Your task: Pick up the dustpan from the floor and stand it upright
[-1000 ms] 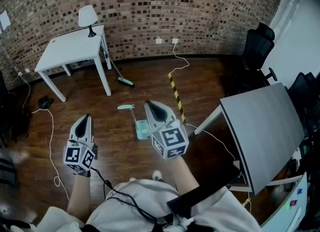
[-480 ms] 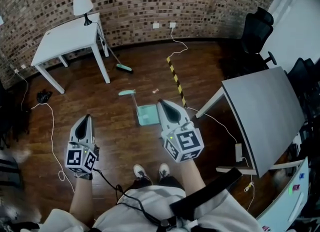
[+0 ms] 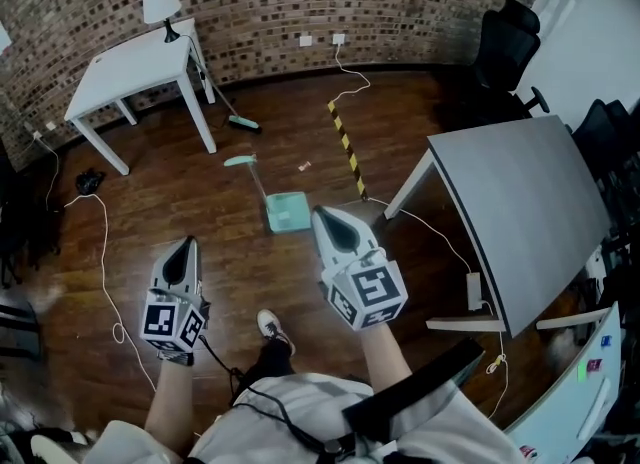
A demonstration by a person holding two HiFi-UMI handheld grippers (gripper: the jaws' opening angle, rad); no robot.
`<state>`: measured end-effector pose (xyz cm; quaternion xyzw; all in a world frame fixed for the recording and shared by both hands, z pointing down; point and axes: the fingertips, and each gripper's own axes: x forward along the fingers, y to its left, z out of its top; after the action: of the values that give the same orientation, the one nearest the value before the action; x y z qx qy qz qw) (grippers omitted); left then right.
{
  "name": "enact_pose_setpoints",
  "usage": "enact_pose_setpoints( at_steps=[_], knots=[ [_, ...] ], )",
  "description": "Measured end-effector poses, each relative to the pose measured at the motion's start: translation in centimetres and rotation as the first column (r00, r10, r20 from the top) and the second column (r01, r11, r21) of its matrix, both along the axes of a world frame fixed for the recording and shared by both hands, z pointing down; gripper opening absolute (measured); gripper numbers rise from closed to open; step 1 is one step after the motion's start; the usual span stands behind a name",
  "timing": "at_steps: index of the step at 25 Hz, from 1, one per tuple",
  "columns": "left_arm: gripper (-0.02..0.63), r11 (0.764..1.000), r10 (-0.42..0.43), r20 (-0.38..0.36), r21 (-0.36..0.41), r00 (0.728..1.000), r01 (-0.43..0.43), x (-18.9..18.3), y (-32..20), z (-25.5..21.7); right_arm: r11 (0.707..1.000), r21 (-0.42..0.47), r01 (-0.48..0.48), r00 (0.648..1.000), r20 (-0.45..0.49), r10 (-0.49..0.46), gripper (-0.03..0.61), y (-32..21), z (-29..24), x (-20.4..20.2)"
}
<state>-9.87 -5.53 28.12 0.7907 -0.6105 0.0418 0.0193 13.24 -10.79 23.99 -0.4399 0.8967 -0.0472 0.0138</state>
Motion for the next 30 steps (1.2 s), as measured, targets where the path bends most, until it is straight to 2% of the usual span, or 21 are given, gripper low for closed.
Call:
enact_pose_setpoints(
  at_steps=[6,11,14,19,23,26,30],
  knots=[
    [0.011,1.000,-0.003,0.007,0.013,1.000,0.002,9.4,9.4,0.1,0.996,-0.009,0.088,0.996,-0.008,-0.088,0.006,10.3,0.8,6.3],
    [0.011,0.999,0.027,0.111,0.013,0.993,-0.029,18.6,17.6,0.6,0.989,-0.035,0.142,0.990,0.000,-0.142,0.006,18.1,2.1,12.9],
    [0.011,0.998,0.057,0.072,-0.002,0.996,-0.057,22.2,21.3,0.4,0.990,-0.035,0.134,0.991,0.033,-0.133,0.006,21.3,1.1,15.9],
    [0.011,0.999,0.033,0.025,-0.009,0.999,-0.032,24.0,24.4,-0.7,0.993,-0.018,0.114,0.993,0.037,-0.113,0.006,24.3,0.1,18.8],
    [0.011,1.000,0.027,0.008,-0.008,1.000,-0.027,24.0,25.6,-1.5,0.995,-0.001,0.101,0.994,0.046,-0.101,0.006,25.6,-0.5,19.6],
    [0.011,1.000,0.006,-0.033,-0.019,0.999,-0.006,23.5,26.2,-2.0,0.996,0.002,0.087,0.994,0.060,-0.087,0.005,26.4,-0.9,19.7],
    [0.011,1.000,0.016,-0.038,-0.022,0.999,-0.016,22.6,26.7,-3.0,0.996,0.006,0.086,0.996,0.024,-0.087,0.005,27.5,-1.1,18.2]
  ],
)
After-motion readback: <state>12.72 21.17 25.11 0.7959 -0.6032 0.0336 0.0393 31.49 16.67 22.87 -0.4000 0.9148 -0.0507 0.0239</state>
